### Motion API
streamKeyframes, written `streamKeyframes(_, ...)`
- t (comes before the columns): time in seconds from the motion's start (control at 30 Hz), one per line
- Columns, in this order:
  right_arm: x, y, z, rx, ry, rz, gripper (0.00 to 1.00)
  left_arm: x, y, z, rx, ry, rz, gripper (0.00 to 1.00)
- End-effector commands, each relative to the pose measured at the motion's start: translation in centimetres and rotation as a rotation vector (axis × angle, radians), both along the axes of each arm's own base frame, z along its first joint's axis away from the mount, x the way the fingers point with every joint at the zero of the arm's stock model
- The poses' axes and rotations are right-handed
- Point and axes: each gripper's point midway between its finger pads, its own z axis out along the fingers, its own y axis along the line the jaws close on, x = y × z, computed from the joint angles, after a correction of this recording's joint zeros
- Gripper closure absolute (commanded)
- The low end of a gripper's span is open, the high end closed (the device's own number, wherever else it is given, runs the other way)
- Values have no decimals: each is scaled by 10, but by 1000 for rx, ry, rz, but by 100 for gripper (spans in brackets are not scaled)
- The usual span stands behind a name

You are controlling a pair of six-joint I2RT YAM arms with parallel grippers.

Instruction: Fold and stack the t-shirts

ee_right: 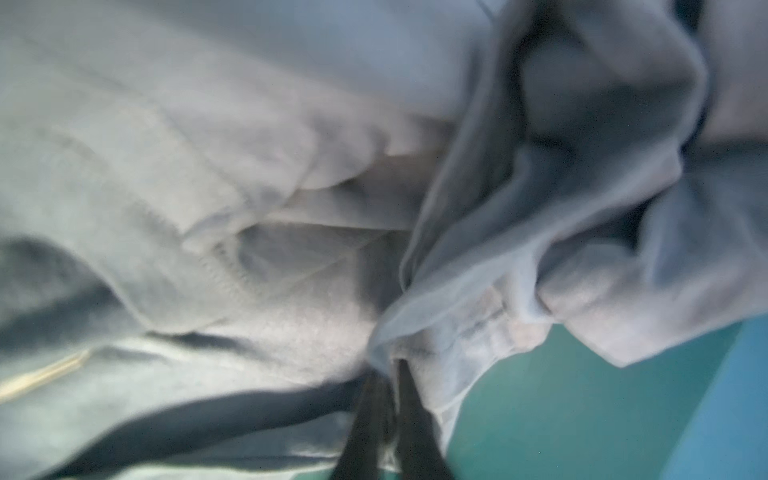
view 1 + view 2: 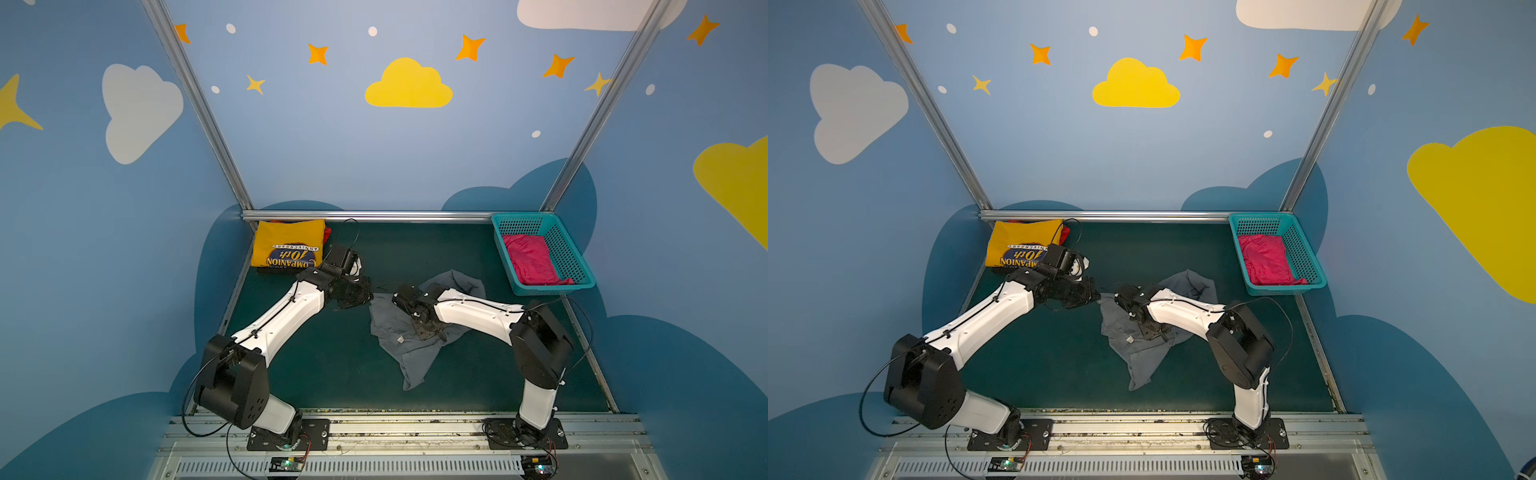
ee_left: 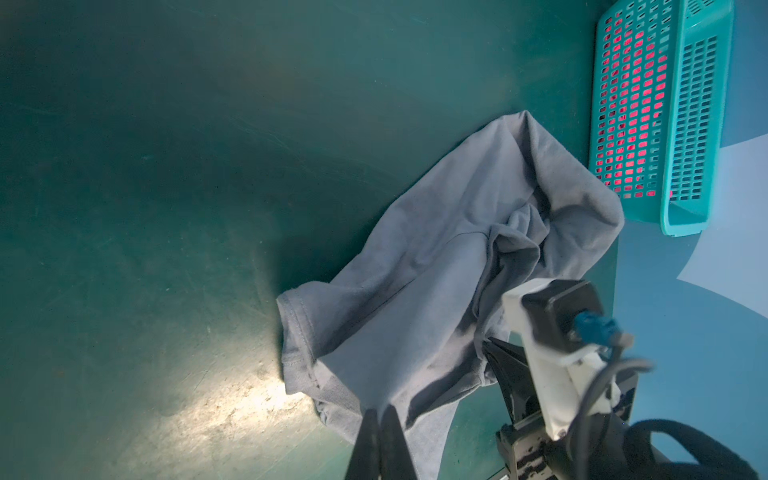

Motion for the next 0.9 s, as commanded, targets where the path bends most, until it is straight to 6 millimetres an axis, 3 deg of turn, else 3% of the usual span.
streamKeyframes(0.0,0,-8,24,2,-39,-11,100,0,6,8,1,-26,11,95)
streamKeyframes(0.17,4,-24,64,32,-117,-13,100,7,17,19,30,-46,35,95)
streamKeyframes(0.37,13,-61,142,210,-278,-66,100,18,42,59,27,-131,109,95)
streamKeyframes(0.53,8,-91,192,330,-403,-84,100,20,71,91,7,-221,233,95)
streamKeyframes(0.73,-6,-124,218,377,-468,-132,100,9,103,118,4,-296,323,95)
streamKeyframes(0.87,-14,-136,211,393,-466,-163,100,-1,108,108,-1,-263,330,95)
